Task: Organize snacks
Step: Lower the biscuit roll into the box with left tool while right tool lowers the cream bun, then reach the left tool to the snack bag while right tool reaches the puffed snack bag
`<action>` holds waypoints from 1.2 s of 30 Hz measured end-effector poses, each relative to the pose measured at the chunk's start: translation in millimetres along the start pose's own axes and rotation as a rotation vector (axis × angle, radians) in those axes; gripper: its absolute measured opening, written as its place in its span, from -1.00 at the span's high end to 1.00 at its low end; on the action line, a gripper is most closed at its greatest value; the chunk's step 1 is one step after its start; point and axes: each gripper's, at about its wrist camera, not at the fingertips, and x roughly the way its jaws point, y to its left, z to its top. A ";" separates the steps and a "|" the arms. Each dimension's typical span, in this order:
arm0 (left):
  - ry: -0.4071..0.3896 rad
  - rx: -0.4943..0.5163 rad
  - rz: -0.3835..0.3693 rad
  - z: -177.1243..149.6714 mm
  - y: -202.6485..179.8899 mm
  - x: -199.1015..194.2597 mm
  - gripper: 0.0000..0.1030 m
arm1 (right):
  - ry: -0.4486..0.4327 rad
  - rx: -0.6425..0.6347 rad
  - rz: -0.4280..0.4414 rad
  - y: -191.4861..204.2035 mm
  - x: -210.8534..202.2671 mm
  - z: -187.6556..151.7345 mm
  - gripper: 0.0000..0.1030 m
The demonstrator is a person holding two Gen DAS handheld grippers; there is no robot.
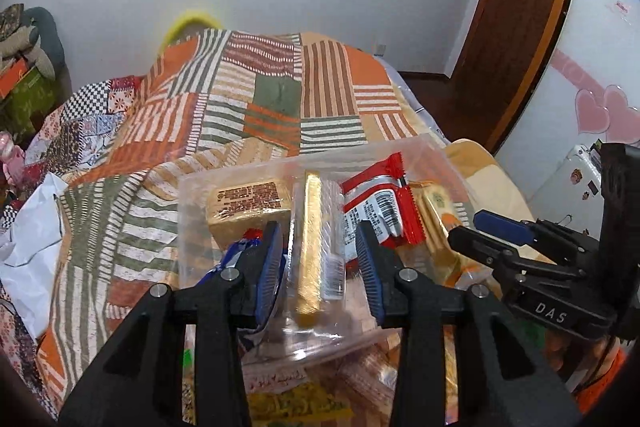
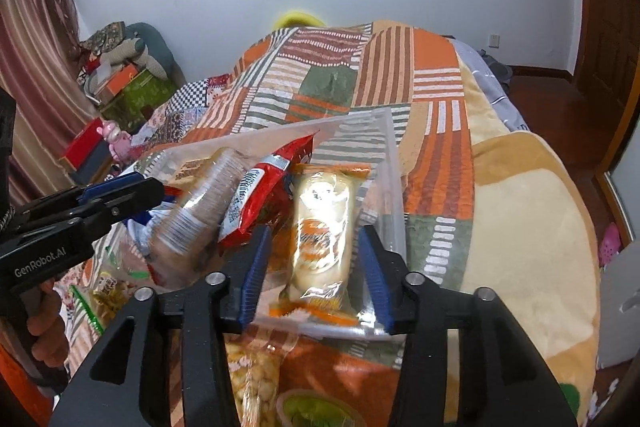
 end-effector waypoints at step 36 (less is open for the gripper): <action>0.083 -0.152 0.145 -129.3 103.4 -48.1 -0.47 | 0.095 -0.058 0.078 36.3 -6.1 -67.9 -0.13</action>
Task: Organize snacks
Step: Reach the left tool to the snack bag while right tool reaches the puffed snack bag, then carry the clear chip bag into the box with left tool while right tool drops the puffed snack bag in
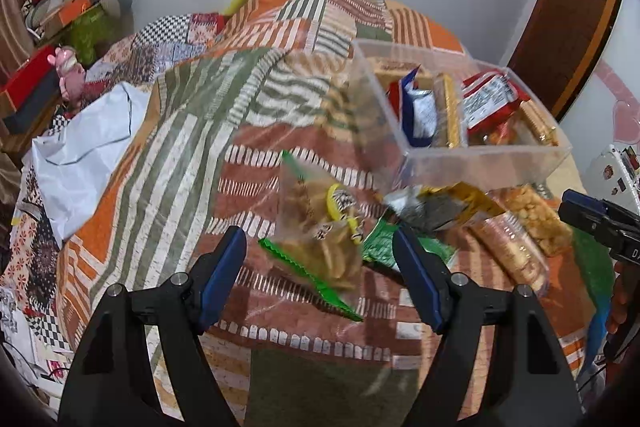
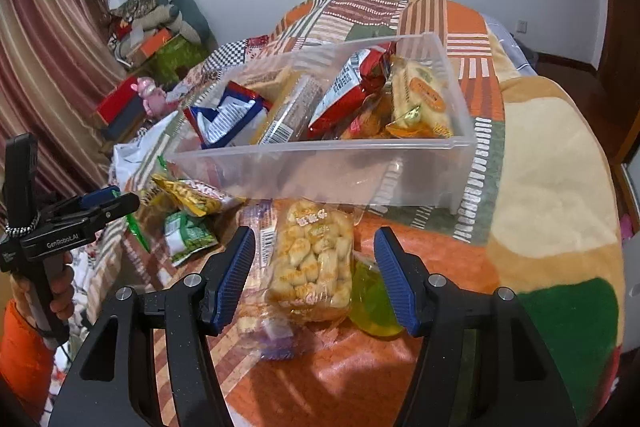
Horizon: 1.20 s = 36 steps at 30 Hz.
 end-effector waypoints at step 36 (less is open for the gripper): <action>-0.057 0.009 -0.009 -3.7 -17.7 -10.7 0.11 | 0.019 0.030 0.083 0.8 -4.8 -9.9 0.13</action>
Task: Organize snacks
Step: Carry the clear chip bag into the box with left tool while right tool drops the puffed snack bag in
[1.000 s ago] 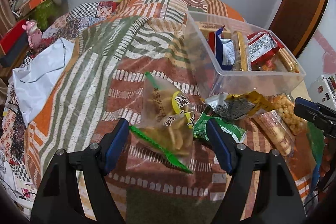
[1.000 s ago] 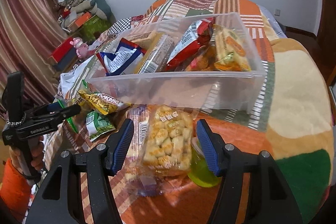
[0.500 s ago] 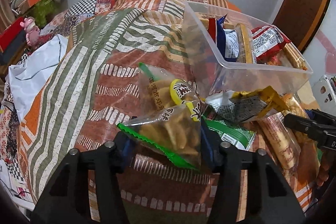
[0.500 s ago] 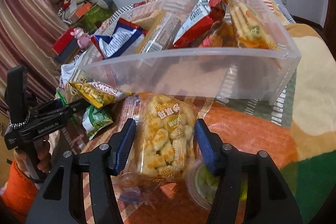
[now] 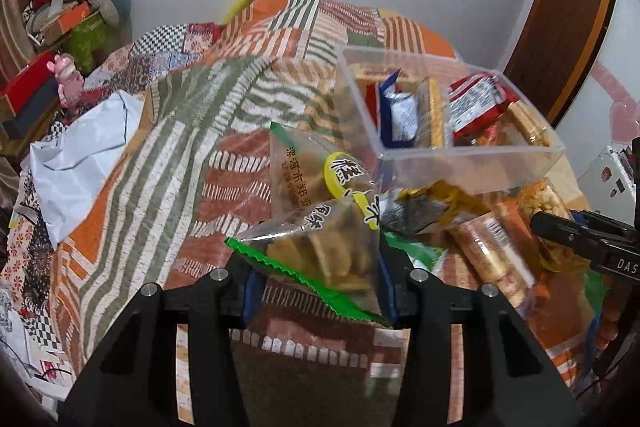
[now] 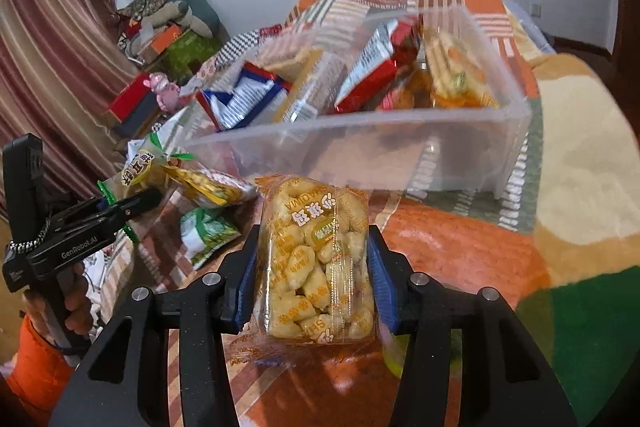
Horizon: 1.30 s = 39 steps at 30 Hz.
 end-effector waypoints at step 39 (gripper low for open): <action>-0.171 0.052 -0.125 92.7 -64.3 -11.0 0.16 | -0.195 -0.024 -0.003 12.4 -4.8 94.4 0.13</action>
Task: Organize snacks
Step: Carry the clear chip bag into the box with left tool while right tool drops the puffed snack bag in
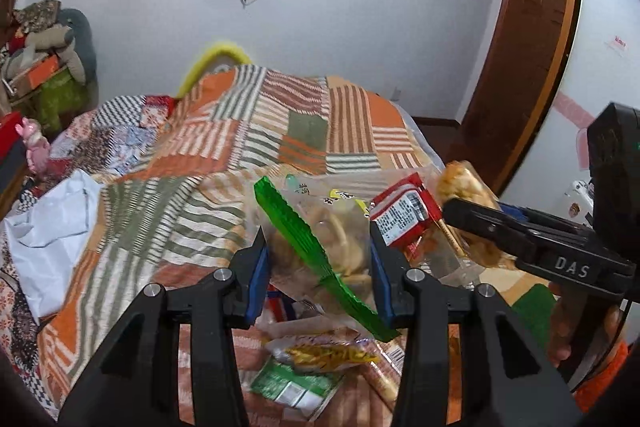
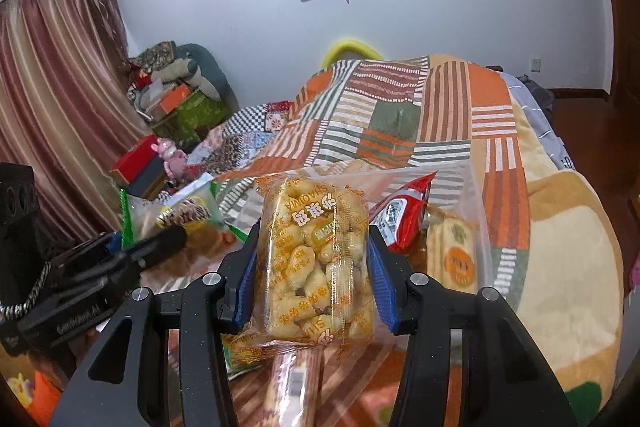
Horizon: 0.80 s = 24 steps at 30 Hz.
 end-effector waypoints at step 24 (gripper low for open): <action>0.108 0.012 0.002 -7.2 -6.7 38.1 -0.19 | 0.087 -0.040 -0.062 -5.0 22.1 -6.0 0.05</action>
